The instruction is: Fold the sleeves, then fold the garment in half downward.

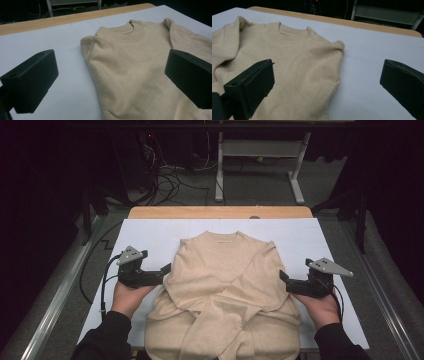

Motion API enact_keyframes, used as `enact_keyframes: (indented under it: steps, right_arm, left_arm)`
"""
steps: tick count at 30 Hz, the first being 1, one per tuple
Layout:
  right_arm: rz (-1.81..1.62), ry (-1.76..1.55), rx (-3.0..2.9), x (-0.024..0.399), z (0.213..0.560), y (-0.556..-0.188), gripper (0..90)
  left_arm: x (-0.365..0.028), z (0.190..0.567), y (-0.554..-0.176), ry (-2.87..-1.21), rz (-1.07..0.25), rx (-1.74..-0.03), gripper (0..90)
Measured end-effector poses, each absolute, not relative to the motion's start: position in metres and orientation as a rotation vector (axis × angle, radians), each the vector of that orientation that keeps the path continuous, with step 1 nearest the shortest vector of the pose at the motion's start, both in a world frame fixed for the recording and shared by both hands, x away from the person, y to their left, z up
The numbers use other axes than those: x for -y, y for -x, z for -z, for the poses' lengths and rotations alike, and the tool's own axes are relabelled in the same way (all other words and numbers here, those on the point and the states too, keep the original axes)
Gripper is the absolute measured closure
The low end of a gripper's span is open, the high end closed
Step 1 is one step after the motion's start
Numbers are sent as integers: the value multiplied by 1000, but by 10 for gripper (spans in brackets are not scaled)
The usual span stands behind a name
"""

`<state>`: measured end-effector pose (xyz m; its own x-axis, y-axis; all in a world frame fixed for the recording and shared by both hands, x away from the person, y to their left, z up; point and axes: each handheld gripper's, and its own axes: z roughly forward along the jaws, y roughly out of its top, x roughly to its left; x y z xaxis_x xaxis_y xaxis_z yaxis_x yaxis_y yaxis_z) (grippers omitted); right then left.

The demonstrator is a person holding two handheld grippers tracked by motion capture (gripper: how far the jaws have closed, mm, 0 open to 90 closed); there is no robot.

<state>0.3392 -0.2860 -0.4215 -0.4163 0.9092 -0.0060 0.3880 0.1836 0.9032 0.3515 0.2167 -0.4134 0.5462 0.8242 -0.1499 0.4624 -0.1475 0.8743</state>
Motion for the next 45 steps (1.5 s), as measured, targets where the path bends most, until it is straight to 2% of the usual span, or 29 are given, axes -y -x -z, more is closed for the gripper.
enact_keyframes:
  steps: [19,32,35,38,40,45]
  right_arm:
    - [-1152,-1249,-1914,283,425,-392,4]
    - [-1068,-1316,-1973,278,445,-430,22]
    - [-1064,-1332,-1987,276,447,-437,45]
    - [-1068,-1363,-1993,274,449,-445,72]
    - [-1059,-1379,-2016,272,452,-451,90]
    - [-1038,-1403,-2049,266,461,-462,159]
  left_arm:
    - [-200,414,-408,-1840,-418,-1120,0]
    - [-179,449,-448,-1917,-310,-1237,0]
    - [-175,456,-453,-1940,-278,-1258,49]
    - [-167,462,-459,-1982,-244,-1274,137]
    - [-161,465,-462,-2006,-221,-1273,144]
    - [-154,469,-464,-2013,-241,-1293,283]
